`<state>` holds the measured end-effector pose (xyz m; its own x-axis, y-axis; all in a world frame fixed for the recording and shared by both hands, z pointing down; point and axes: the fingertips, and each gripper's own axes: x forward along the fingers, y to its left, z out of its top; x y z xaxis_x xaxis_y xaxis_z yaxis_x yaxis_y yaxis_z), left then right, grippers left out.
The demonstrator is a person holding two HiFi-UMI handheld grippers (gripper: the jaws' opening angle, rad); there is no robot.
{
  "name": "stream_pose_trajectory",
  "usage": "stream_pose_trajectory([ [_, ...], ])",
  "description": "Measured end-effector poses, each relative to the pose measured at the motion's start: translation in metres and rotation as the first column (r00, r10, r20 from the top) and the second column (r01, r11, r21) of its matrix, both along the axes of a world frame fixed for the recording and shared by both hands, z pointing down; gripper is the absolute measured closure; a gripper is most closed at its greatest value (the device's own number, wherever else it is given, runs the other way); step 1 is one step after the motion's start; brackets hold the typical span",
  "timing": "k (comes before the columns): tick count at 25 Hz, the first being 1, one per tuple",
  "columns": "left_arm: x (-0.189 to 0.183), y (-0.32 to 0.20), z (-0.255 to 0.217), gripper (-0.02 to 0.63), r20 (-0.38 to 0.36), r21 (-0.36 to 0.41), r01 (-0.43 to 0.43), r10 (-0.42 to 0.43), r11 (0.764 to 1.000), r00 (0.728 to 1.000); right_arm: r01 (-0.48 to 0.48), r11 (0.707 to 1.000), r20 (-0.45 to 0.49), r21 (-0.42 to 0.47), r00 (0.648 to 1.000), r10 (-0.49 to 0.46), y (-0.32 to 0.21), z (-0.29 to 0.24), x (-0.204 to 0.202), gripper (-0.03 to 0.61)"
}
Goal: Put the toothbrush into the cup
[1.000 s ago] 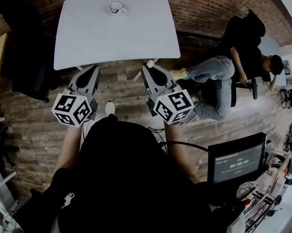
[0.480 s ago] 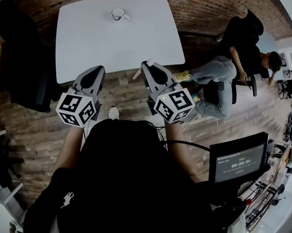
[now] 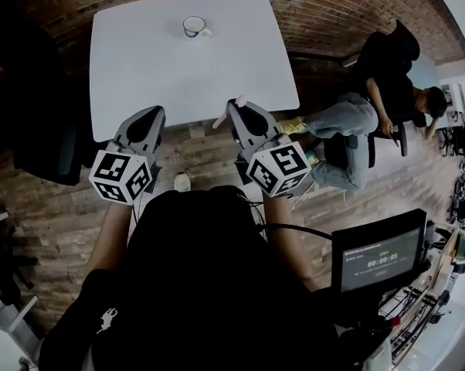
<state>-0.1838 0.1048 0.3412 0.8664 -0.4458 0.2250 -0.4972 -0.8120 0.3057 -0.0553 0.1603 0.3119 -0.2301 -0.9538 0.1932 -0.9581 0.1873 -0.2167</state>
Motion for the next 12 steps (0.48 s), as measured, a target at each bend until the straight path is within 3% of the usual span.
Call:
stream_pose_trajectory([
  [12,-0.034,-0.032,0.011,0.609,-0.003,-0.029,0.051,-0.051,0.998,0.999,0.063,0.998,-0.015,-0.017,0.998,-0.063,-0.041,0.004,-0.027,0.562],
])
